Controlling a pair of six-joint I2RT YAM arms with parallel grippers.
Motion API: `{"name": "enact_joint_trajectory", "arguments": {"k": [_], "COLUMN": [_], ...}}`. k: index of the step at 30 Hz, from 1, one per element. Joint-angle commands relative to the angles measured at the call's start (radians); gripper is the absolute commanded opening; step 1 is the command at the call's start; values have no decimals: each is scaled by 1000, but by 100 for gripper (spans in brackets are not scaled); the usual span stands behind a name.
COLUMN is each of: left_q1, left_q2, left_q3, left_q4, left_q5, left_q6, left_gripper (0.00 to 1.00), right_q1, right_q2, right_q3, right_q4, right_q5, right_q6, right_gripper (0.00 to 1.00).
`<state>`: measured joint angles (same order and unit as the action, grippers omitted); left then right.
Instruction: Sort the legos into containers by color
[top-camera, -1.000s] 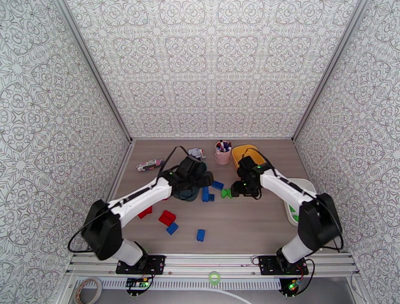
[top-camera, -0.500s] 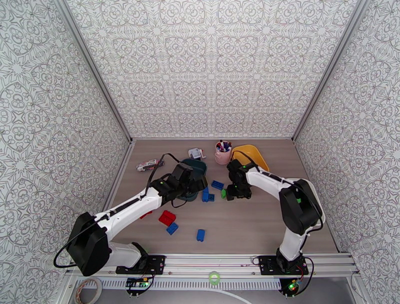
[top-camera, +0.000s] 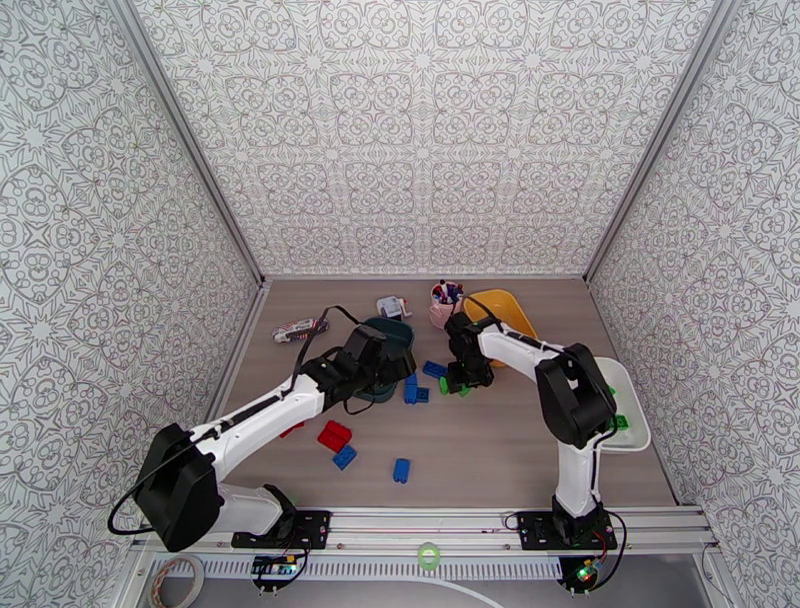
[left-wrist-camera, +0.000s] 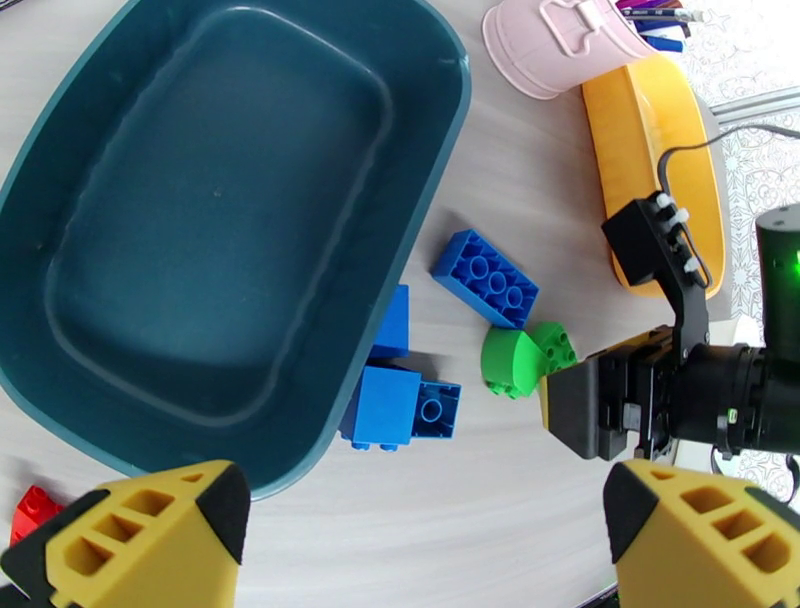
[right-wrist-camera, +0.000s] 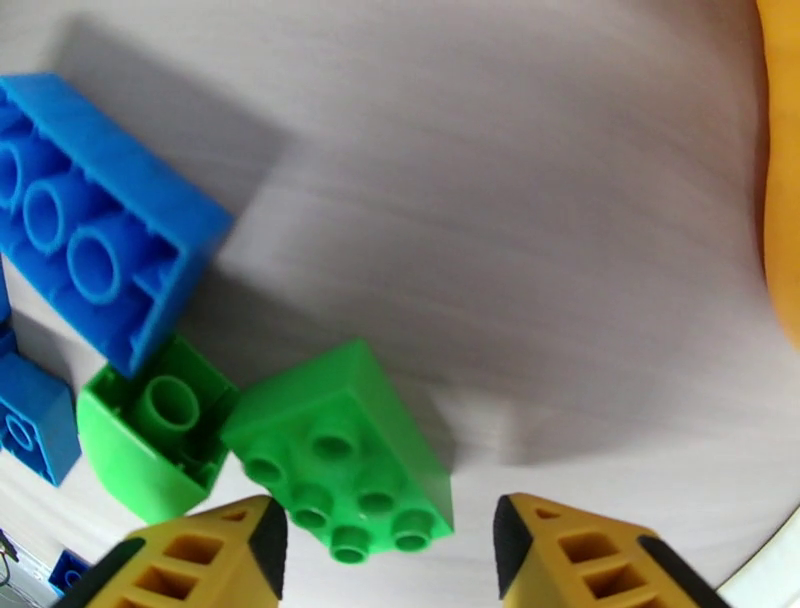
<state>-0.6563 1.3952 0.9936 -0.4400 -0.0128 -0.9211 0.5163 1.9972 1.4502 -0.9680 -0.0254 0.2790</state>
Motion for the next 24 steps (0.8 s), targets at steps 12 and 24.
{"name": "enact_joint_trajectory", "arguments": {"k": [12, 24], "left_q1": [-2, -43], "left_q2": [48, 127], "left_q3": [61, 117], "left_q4": [7, 11], "left_q5": [17, 36], "left_q6": [-1, 4], "left_gripper": [99, 99], "right_q1": [4, 4], "right_q2": [60, -13], "right_q3": [78, 9], "right_q4": [-34, -9], "right_q5": [4, -15], "right_q6": [-1, 43], "right_gripper": [43, 31]}}
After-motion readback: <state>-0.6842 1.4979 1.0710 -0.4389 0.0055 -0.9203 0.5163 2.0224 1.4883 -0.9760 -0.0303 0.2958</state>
